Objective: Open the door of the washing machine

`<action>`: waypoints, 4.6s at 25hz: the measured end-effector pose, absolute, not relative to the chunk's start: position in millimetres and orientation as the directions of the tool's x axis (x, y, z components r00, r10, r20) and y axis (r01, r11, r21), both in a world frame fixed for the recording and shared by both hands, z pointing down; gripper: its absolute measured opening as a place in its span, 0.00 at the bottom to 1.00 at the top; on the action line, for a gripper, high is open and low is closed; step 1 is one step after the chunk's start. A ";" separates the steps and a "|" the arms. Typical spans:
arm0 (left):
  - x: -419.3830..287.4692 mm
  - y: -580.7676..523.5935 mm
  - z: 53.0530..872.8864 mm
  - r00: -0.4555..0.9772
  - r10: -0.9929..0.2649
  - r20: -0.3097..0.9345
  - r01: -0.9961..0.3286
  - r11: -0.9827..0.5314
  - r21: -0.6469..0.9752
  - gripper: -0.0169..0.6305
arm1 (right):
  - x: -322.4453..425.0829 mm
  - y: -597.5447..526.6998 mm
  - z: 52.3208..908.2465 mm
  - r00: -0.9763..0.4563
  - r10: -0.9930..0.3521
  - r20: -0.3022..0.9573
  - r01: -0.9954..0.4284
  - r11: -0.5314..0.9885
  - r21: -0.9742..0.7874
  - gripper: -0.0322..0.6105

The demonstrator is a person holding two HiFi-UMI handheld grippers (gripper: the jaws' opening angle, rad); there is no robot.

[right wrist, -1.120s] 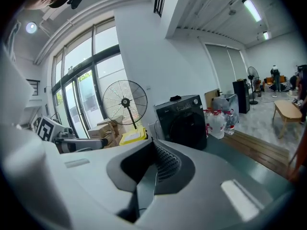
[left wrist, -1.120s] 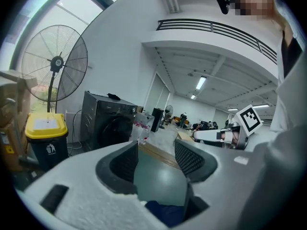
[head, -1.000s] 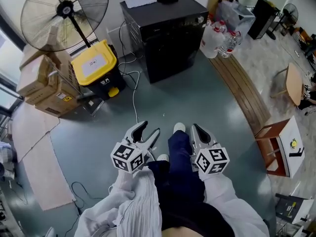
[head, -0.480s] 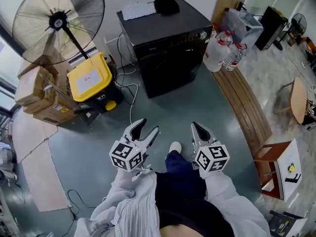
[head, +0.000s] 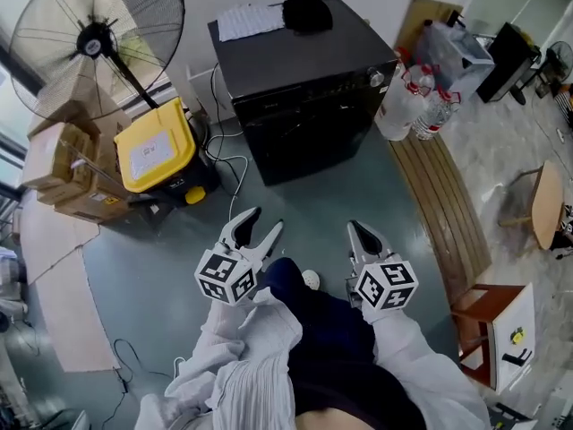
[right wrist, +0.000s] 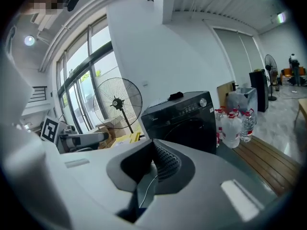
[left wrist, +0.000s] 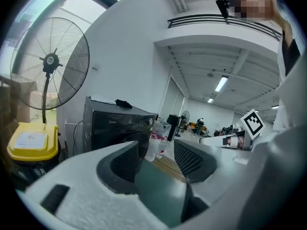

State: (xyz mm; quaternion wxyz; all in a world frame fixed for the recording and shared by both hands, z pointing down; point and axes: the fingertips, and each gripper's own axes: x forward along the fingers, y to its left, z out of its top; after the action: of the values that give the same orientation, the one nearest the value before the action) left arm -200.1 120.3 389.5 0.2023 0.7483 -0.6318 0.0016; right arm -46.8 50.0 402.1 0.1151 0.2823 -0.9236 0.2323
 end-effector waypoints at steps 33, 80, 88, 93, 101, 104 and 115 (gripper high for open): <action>-358.7 -138.6 643.6 0.249 -0.721 0.646 -0.967 -0.147 0.209 0.35 | -216.0 -152.9 525.1 -0.741 -0.342 0.578 -0.628 0.658 -0.415 0.06; -339.0 -173.4 717.8 0.166 -0.644 0.747 -0.976 -0.215 0.032 0.23 | -159.9 -145.2 567.5 -0.681 -0.365 0.635 -0.701 0.577 -0.420 0.06; -292.5 -144.5 718.5 0.140 -0.660 0.738 -0.989 -0.132 0.069 0.22 | -112.0 -138.5 568.1 -0.674 -0.373 0.638 -0.706 0.578 -0.409 0.06; -258.5 -125.1 718.6 0.144 -0.664 0.734 -0.989 -0.114 0.092 0.21 | -85.1 -127.0 567.6 -0.674 -0.384 0.631 -0.710 0.573 -0.410 0.06; -202.5 -102.9 725.2 0.124 -0.659 0.742 -0.992 -0.055 0.117 0.19 | -32.6 -102.8 573.6 -0.681 -0.392 0.618 -0.707 0.573 -0.415 0.06; -182.3 -97.1 724.5 0.119 -0.668 0.735 -0.990 -0.028 0.136 0.19 | -11.9 -97.3 573.0 -0.681 -0.404 0.610 -0.710 0.569 -0.416 0.06; -97.4 -88.8 723.2 0.136 -0.658 0.741 -0.985 -0.009 0.173 0.20 | 64.4 -86.2 581.7 -0.653 -0.470 0.594 -0.752 0.494 -0.436 0.06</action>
State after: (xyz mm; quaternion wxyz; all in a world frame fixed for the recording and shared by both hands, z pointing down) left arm -97.4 -88.8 723.2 0.3456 0.6697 -0.6132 0.2365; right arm 64.4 -86.2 581.7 0.2031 0.3638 -0.8399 0.3476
